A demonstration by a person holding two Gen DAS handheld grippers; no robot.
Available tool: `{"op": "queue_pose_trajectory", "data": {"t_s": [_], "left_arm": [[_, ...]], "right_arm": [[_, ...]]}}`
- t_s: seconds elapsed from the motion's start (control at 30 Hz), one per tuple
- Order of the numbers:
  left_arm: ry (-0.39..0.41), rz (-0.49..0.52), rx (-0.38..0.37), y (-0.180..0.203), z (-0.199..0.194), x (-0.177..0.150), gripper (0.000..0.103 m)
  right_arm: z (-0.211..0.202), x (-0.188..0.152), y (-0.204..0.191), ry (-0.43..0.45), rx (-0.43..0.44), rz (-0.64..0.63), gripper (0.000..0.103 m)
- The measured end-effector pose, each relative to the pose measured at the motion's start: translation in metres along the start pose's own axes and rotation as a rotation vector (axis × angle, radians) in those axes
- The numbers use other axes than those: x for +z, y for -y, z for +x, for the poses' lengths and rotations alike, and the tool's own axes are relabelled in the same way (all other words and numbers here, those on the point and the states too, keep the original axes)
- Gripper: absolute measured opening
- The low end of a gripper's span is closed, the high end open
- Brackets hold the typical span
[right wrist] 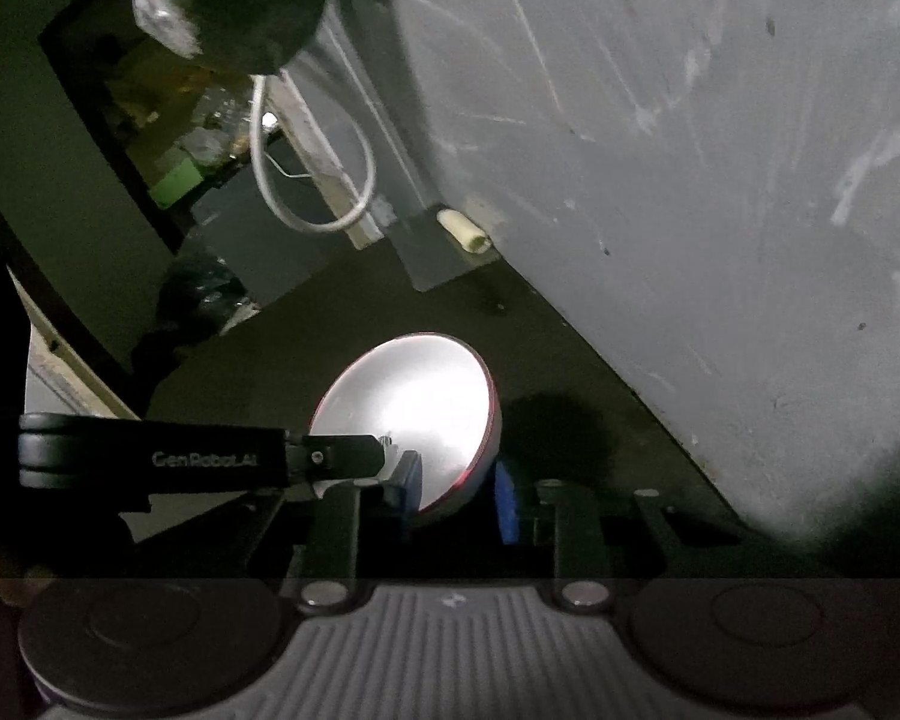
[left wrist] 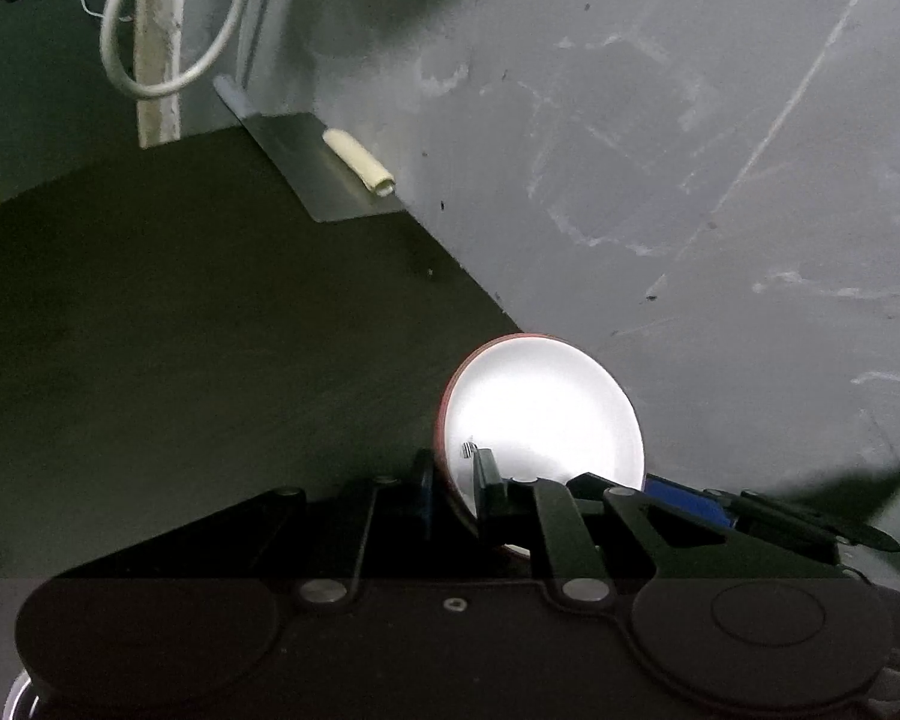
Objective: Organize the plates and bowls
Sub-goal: 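Lift the second white bowl and carry it toward the saucepan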
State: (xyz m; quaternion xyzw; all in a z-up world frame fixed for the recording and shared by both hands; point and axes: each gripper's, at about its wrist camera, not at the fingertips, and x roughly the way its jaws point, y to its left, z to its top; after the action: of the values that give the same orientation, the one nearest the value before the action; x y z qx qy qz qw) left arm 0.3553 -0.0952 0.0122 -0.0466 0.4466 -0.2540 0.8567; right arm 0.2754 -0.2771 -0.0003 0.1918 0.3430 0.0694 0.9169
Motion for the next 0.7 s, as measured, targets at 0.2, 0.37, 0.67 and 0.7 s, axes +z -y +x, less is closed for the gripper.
{"op": "queue_pose_trajectory", "data": {"t_s": [0.2,0.37,0.67,0.7], "left_arm": [[0.046,-0.015,0.014,0.006,-0.04,-0.02,0.013],[0.078,-0.038,0.029,0.009,-0.079,-0.044,0.013],[0.125,-0.118,0.07,0.005,-0.144,-0.103,0.014],[0.13,-0.129,0.075,0.004,-0.15,-0.111,0.014]], "right_arm": [[-0.032,-0.008,-0.021,0.029,0.026,-0.034,0.027],[-0.059,-0.022,-0.04,0.04,0.053,-0.062,0.026],[-0.104,-0.059,-0.079,0.015,0.126,-0.141,0.026],[-0.108,-0.063,-0.082,0.011,0.132,-0.148,0.026]]}}
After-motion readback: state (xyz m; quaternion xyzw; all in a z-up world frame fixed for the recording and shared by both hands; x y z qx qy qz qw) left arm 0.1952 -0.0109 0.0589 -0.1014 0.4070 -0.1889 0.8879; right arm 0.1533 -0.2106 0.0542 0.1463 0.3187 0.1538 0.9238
